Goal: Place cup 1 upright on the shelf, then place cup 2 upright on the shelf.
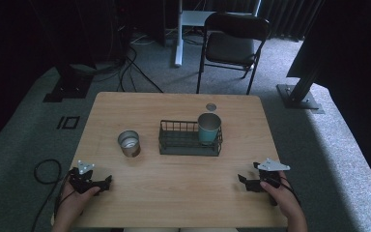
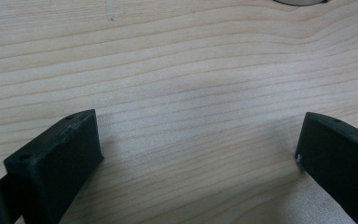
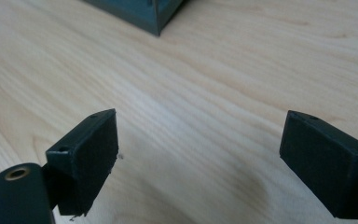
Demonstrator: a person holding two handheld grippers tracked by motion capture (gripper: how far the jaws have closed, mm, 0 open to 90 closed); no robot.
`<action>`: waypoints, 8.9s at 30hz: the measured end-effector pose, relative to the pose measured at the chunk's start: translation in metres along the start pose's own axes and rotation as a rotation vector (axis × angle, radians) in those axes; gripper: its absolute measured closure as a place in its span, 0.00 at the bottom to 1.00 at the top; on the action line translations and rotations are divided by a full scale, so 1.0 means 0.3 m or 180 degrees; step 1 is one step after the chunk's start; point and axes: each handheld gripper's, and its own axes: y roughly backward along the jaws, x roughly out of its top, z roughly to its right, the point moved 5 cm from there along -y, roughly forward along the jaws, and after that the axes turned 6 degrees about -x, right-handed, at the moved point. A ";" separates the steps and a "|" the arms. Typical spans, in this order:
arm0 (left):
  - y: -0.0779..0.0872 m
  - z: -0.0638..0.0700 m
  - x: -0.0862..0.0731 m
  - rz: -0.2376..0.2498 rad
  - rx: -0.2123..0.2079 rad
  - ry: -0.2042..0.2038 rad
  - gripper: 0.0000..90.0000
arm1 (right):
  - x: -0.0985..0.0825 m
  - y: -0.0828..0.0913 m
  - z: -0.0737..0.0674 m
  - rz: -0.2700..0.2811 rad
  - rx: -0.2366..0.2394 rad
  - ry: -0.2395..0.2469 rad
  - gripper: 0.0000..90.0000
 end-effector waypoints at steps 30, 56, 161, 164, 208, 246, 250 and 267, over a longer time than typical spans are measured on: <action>0.005 0.003 -0.006 0.0001 -0.0031 -0.0030 0.01 | -0.067 0.007 0.022 -0.0333 0.0024 0.0120 0.13; 0.025 -0.001 -0.025 -0.0033 -0.0218 -0.0244 0.01 | -0.067 0.007 0.022 -0.0333 0.0025 0.0119 0.13; -0.138 0.178 0.422 0.0728 -0.0538 -0.0649 0.01 | -0.067 0.008 0.023 -0.0336 0.0024 0.0120 0.13; -0.154 0.175 0.426 0.0730 -0.0523 -0.0610 0.01 | -0.067 0.008 0.023 -0.0336 0.0024 0.0120 0.13; -0.116 0.191 0.465 0.0805 -0.0505 -0.0508 0.15 | -0.067 0.008 0.022 -0.0337 0.0023 0.0118 0.13; 0.068 0.406 0.755 0.1116 -0.0853 -0.0821 0.16 | -0.067 0.008 0.023 -0.0336 0.0023 0.0120 0.13; 0.068 0.436 0.780 0.1157 -0.0904 -0.0856 0.16 | -0.067 0.008 0.022 -0.0336 0.0023 0.0119 0.13; -0.001 0.575 0.851 0.1171 -0.1135 -0.0959 0.15 | -0.067 0.007 0.023 -0.0334 0.0022 0.0121 0.13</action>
